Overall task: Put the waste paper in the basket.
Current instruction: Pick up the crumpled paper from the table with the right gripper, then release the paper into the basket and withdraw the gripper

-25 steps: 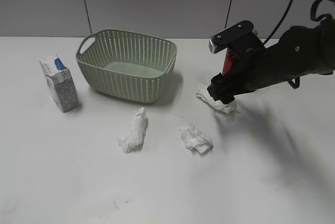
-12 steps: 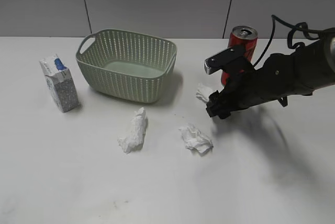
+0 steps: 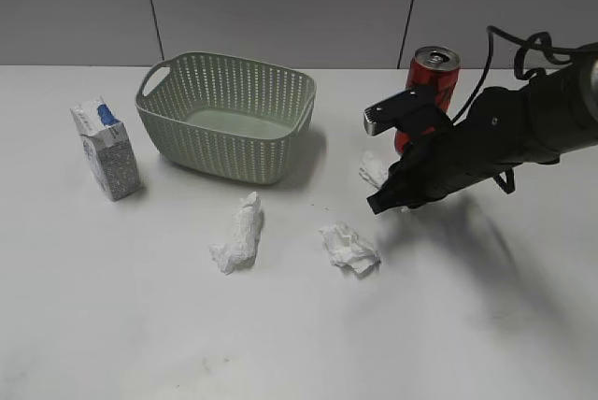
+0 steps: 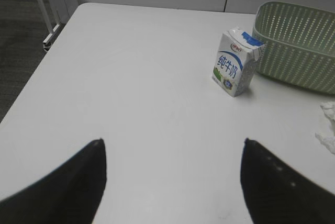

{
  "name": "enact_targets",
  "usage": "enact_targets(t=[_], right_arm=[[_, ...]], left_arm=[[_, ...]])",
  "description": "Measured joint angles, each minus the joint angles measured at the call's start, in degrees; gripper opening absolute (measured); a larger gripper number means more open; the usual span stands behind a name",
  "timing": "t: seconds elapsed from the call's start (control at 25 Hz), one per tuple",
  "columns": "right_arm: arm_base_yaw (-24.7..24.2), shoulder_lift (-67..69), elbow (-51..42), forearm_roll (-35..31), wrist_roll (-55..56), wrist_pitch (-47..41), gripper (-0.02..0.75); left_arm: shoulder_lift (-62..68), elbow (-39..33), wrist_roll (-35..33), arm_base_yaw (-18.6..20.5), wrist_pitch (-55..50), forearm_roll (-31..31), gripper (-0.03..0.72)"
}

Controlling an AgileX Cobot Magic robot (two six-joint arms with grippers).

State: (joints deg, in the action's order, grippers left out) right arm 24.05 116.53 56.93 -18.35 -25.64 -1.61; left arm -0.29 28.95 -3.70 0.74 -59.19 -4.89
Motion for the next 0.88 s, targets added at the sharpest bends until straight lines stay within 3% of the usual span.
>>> enact_targets(t=[0.4,0.72,0.88], right_arm=[[0.17,-8.19,-0.25,0.03,-0.16,-11.1,0.039],[3.75,-18.45,2.93,0.48,-5.6,-9.56,0.037],[7.53,-18.31,7.7,0.59,-7.6,-3.41,0.036]], left_arm=[[0.0,0.0,0.0,0.0,0.0,0.0,0.591],[0.0,0.0,0.0,0.0,0.0,0.0,0.591],[0.0,0.0,0.0,0.0,0.0,0.0,0.591]])
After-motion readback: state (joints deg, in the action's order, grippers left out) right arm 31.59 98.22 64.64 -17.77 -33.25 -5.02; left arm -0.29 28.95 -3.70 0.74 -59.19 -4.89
